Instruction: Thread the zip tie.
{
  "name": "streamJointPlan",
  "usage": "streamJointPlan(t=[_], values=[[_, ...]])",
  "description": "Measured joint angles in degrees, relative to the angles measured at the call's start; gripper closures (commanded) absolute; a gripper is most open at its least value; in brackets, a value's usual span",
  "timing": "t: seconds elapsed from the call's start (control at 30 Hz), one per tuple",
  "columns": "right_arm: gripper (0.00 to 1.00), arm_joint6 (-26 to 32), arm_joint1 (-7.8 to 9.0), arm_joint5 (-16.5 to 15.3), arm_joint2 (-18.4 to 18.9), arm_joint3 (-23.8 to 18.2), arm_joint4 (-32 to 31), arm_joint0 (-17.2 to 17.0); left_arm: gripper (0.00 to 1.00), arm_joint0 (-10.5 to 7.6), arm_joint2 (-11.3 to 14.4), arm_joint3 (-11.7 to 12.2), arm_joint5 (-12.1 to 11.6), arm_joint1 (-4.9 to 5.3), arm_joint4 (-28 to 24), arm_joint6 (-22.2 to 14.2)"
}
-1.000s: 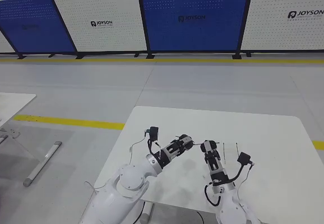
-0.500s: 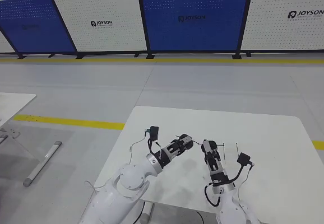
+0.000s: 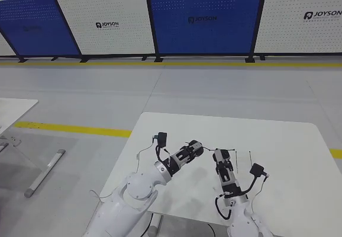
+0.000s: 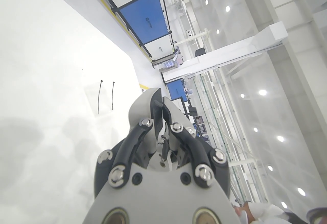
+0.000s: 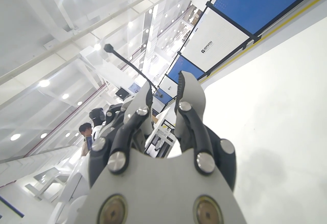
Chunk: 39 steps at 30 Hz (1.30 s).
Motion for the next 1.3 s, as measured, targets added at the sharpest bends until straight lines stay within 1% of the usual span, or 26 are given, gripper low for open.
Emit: streamJointPlan(t=[0.1, 0.13, 0.23, 0.3, 0.33, 0.43, 0.53, 0.57, 1.03, 1.2, 1.3], values=[[0.78, 0.05, -0.03, 0.01, 0.28, -0.27, -0.03, -0.01, 1.0, 0.0, 0.04, -0.09, -0.04, 0.03, 0.38, -0.06], [0.8, 0.09, -0.03, 0.01, 0.37, -0.35, -0.03, -0.02, 1.0, 0.01, 0.06, -0.1, -0.06, 0.04, 0.53, -0.02], [0.79, 0.27, -0.06, 0.01, 0.58, -0.5, -0.05, -0.09, 1.0, 0.07, 0.14, -0.15, -0.09, 0.06, 0.92, 0.18], [0.84, 0.47, -0.08, 0.04, 0.67, -0.51, -0.05, -0.08, 1.0, 0.08, 0.22, -0.18, -0.1, 0.07, 1.21, 0.28], [0.84, 0.54, -0.1, 0.07, 0.7, -0.5, -0.04, -0.05, 1.0, 0.08, 0.27, -0.19, -0.1, 0.07, 1.32, 0.32], [0.89, 0.68, -0.17, 0.08, 0.77, -0.5, 0.14, 0.05, 1.0, 0.05, 0.38, -0.22, -0.12, 0.08, 1.72, 0.43], [0.99, 0.79, -0.25, 0.19, 0.76, -0.47, 0.19, 0.21, 1.0, 0.05, 0.43, -0.26, -0.19, 0.1, 2.25, 0.63], [1.0, 0.82, -0.28, 0.23, 0.75, -0.44, 0.17, 0.25, 1.0, 0.06, 0.44, -0.28, -0.21, 0.1, 2.38, 0.7], [1.0, 1.52, -0.54, 0.74, 0.59, 0.09, -1.21, 0.55, 1.0, -0.17, 0.83, -0.33, -0.75, 0.16, 3.39, 0.46], [1.0, 2.4, -0.54, 0.01, 0.38, 0.13, -2.43, 0.71, 1.0, -0.2, 0.92, -0.3, -0.94, 0.18, 3.51, 0.26], [1.0, 3.63, -0.53, -0.72, 0.34, 0.14, -1.48, 0.73, 1.0, -0.07, 0.8, -0.39, -1.43, 0.2, 2.89, 0.05]])
